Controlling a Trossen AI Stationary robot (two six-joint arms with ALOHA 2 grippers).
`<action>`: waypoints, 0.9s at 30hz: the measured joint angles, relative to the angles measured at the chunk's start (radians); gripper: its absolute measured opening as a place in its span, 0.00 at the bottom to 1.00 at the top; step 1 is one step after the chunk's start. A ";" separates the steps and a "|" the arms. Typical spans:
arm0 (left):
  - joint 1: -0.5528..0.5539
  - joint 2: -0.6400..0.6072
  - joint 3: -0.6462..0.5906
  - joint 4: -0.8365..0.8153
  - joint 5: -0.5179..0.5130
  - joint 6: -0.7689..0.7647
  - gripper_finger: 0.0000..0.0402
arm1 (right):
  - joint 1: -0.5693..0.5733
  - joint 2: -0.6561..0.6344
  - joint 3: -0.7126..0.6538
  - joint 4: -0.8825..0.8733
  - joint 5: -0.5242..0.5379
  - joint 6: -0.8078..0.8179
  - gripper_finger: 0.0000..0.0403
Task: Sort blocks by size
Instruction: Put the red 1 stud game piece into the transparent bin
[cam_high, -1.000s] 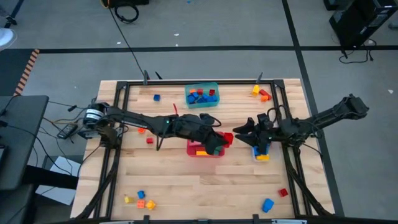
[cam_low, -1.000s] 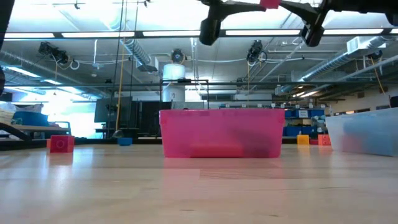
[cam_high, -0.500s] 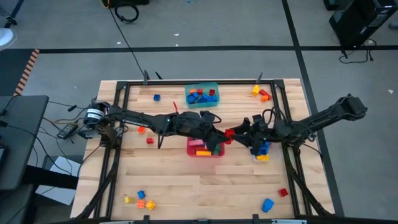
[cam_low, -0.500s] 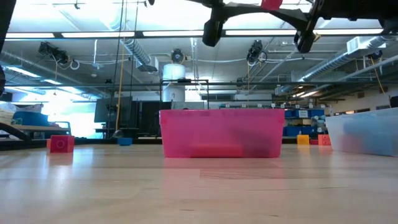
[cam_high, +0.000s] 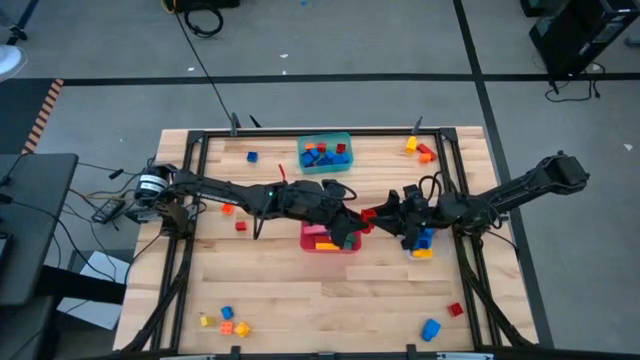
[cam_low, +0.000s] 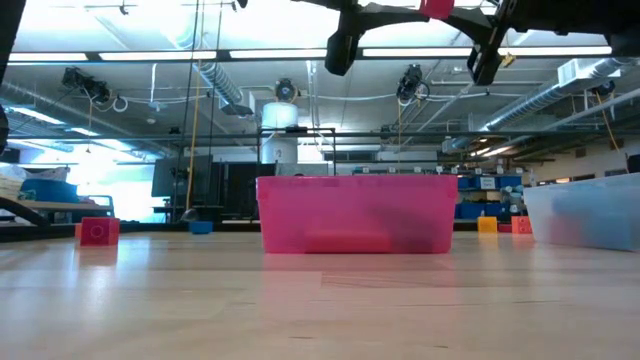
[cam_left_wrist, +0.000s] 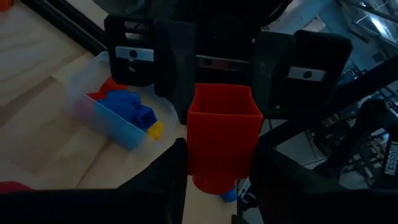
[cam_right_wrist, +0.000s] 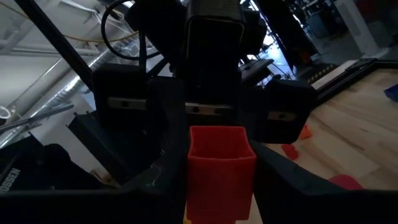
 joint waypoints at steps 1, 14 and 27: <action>0.000 0.000 0.000 0.000 0.000 0.000 0.38 | 0.000 0.000 0.000 0.000 -0.004 0.000 0.39; 0.005 0.000 0.000 -0.003 0.002 -0.007 0.60 | -0.015 -0.053 0.000 -0.052 -0.019 0.027 0.39; 0.048 0.000 0.000 -0.013 0.100 0.028 0.62 | -0.015 -0.409 0.001 -0.813 0.001 0.358 0.39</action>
